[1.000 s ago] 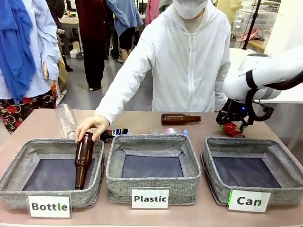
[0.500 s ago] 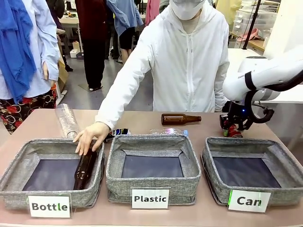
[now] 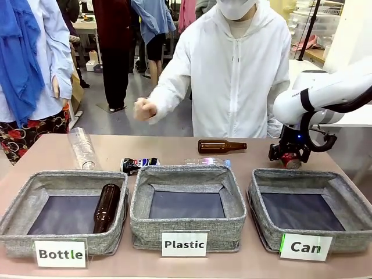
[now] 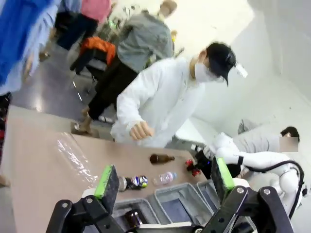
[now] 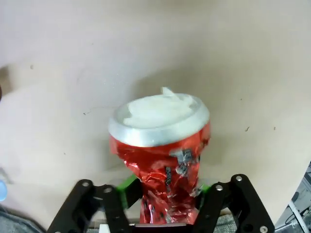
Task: Sort the can waste into the basket.
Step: Pick up the can waste from the table and place it in the right Fabric basket.
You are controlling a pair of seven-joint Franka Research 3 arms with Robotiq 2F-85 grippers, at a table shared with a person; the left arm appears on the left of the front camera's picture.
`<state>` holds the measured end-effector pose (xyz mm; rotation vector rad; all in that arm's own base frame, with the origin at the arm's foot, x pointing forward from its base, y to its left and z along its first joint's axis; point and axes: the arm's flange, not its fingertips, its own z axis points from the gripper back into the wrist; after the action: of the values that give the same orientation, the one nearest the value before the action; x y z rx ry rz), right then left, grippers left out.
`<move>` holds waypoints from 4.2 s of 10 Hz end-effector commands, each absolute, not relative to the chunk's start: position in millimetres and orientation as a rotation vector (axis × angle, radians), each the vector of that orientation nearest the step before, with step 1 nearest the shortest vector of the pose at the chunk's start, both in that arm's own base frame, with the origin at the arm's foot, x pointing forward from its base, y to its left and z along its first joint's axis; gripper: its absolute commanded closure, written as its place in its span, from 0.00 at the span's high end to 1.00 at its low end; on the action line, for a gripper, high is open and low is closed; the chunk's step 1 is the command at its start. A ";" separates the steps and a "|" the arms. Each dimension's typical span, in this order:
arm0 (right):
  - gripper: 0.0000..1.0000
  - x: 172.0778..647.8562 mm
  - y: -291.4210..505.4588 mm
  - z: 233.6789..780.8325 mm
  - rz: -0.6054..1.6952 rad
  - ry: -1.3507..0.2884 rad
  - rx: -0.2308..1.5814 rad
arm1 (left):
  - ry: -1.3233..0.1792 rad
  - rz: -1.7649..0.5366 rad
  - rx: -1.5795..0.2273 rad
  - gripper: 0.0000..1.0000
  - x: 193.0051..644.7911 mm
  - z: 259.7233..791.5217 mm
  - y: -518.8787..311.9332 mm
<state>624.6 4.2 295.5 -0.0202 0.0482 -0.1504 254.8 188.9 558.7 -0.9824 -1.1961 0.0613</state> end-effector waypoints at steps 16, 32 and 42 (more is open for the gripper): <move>0.00 407.0 25.4 472.2 1.032 0.040 0.279 | -0.525 -0.302 -1.137 1.00 329.6 410.7 47.2; 1.00 419.3 24.8 468.7 0.893 0.077 0.376 | -0.603 -0.265 -1.113 1.00 363.7 417.4 50.9; 1.00 423.3 -85.6 459.2 0.074 0.146 1.176 | -0.661 -0.278 -1.091 1.00 355.2 442.8 88.0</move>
<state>428.1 -99.3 447.8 1.2902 0.1329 -0.0626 362.5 71.8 431.1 -1.0979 -0.6275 -0.2575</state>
